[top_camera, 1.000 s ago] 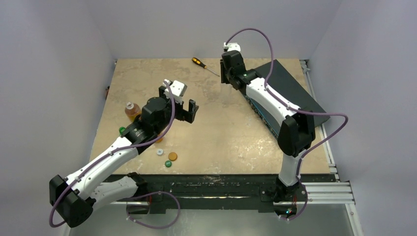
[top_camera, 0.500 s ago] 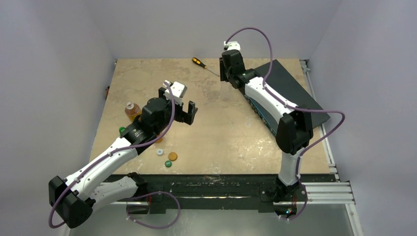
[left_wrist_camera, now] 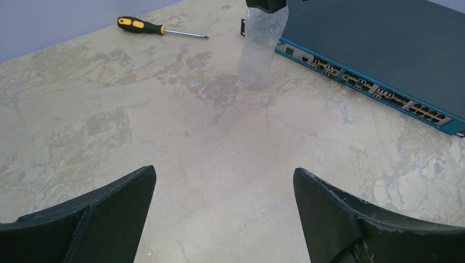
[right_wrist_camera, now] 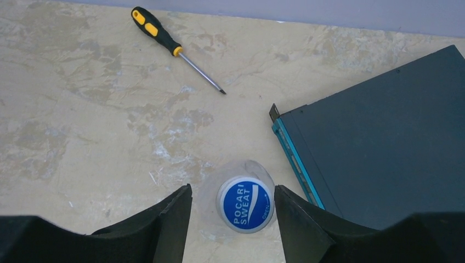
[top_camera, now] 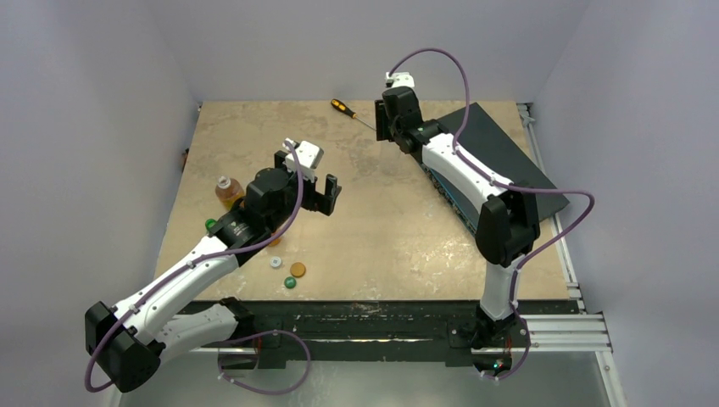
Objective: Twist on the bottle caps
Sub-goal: Place the plastic bottle at the center of the board.
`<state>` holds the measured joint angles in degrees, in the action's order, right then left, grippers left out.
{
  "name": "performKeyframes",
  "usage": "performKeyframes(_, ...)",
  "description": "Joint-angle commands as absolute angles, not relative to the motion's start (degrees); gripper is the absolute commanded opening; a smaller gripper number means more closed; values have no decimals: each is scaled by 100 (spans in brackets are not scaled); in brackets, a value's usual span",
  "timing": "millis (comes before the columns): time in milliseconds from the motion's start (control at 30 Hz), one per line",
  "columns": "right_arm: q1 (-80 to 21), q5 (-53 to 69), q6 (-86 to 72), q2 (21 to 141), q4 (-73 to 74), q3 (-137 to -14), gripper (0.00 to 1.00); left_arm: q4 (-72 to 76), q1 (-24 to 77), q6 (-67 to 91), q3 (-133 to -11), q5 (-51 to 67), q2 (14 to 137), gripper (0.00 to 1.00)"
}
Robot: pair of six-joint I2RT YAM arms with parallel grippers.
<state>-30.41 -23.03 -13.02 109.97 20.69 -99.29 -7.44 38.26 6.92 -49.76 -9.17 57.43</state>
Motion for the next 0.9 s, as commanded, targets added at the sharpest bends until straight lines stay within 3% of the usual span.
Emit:
performKeyframes(0, -3027, -2407, -1305, 10837, 1935, -9955, 62, -652, 3783, 765, -5212, -878, 5781, 96)
performKeyframes(400, -3004, -2301, -1334, 10694, 2100, -10014, 76, -853, 3787, 1028, -5370, -1395, 5826, 96)
performKeyframes(733, -3002, -1983, -1586, 10284, 2446, -9968, 99, -2475, 3707, 2605, -5583, -4078, 5769, 100)
performKeyframes(867, -2999, -1866, -1659, 10003, 2649, -9959, 99, -3124, 3443, 3298, -5468, -4511, 5788, 100)
